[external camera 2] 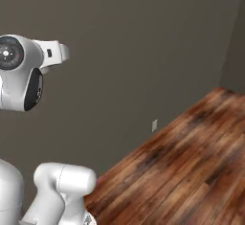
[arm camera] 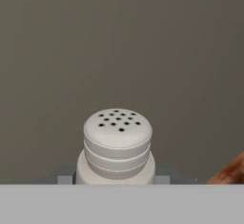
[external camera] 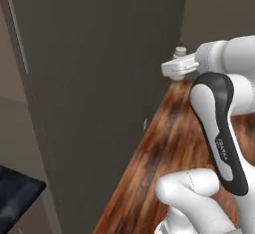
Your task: Move the shaker and ketchup from the cabinet to the dining counter.
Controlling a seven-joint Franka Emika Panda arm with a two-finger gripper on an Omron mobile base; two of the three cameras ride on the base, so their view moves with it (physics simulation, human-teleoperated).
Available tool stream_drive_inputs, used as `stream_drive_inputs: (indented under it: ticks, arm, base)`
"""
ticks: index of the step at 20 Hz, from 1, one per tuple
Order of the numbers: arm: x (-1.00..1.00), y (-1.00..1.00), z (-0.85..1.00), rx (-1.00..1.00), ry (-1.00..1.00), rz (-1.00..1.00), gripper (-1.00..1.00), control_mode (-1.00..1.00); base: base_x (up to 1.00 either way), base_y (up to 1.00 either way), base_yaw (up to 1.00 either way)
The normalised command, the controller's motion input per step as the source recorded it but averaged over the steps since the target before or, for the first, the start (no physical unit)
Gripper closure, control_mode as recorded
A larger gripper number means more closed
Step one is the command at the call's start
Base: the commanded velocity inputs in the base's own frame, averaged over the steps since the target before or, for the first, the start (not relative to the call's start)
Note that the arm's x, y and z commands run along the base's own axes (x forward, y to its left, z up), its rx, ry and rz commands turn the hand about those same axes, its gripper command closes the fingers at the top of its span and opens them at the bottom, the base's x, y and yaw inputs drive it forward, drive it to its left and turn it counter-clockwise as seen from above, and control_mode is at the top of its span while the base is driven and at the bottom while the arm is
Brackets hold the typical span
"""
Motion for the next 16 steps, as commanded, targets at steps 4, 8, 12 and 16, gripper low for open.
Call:
stream_drive_inputs:
  ticks: [4,8,12,16]
  arm:
    - [0.00,0.00,0.00,0.00,0.00,0.00,1.00,1.00]
    - [0.00,0.00,0.00,0.00,0.00,0.00,1.00,1.00]
    - [0.00,0.00,0.00,0.00,0.00,0.00,1.00,1.00]
    - [0.00,0.00,0.00,0.00,0.00,0.00,1.00,1.00]
  base:
    - [0.05,-0.78,-0.74]
    - [0.32,-0.78,-0.64]
    - [0.53,-0.71,-0.57]
    - [0.90,-0.18,-0.45]
